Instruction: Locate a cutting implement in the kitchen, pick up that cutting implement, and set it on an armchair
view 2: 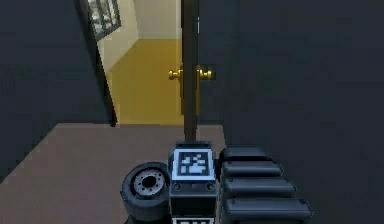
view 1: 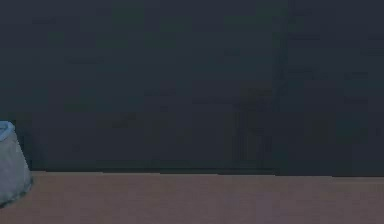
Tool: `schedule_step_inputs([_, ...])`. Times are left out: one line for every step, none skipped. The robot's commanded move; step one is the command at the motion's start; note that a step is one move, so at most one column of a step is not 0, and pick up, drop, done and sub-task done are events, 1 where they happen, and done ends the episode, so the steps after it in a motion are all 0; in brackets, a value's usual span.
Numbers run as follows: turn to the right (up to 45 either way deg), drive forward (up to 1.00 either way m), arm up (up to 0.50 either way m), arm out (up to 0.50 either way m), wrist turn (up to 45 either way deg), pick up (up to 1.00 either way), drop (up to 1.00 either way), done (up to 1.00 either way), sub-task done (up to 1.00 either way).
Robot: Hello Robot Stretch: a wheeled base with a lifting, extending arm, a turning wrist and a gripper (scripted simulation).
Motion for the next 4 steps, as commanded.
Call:
schedule_step_inputs([0.0,0.15,0.0,0.0,0.0,0.0,0.0,0.0,0.0])
schedule_step_inputs([-45.0,0.0,0.0,0.0,0.0,0.0,0.0,0.0,0.0])
schedule_step_inputs([-42.0,0.0,0.0,0.0,0.0,0.0,0.0,0.0,0.0])
schedule_step_inputs([0.0,0.25,0.0,0.0,0.0,0.0,0.0,0.0,0.0])
